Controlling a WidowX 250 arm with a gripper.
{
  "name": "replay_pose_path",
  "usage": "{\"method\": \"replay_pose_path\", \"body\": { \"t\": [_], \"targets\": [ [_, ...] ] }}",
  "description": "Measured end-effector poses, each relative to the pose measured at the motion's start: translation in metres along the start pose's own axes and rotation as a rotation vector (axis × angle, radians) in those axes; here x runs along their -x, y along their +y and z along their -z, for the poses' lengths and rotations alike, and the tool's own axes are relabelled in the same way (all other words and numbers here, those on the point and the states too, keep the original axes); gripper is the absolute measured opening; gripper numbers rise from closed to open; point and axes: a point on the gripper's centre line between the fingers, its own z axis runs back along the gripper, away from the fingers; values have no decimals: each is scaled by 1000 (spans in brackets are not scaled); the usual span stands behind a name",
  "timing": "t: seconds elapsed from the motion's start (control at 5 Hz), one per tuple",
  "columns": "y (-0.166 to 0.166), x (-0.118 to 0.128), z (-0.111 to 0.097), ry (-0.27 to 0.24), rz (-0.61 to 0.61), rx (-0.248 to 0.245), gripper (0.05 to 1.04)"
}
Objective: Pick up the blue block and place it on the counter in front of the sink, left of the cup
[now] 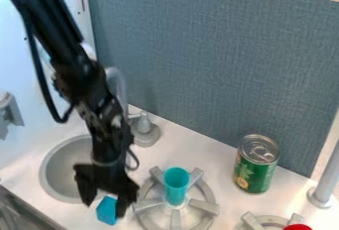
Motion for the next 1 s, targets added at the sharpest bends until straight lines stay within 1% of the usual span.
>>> {"method": "replay_pose_path", "body": {
  "t": [0.2,0.4,0.6,0.8,1.0],
  "targets": [
    [-9,-3,-29,-62,48,18,1000],
    [-33,-7,-39,-60,119,29,1000],
    [-61,-18,-50,-75,180,70,1000],
    [-82,-26,-56,-89,233,91,1000],
    [-89,-33,-58,-98,249,80,1000]
  ]
}}
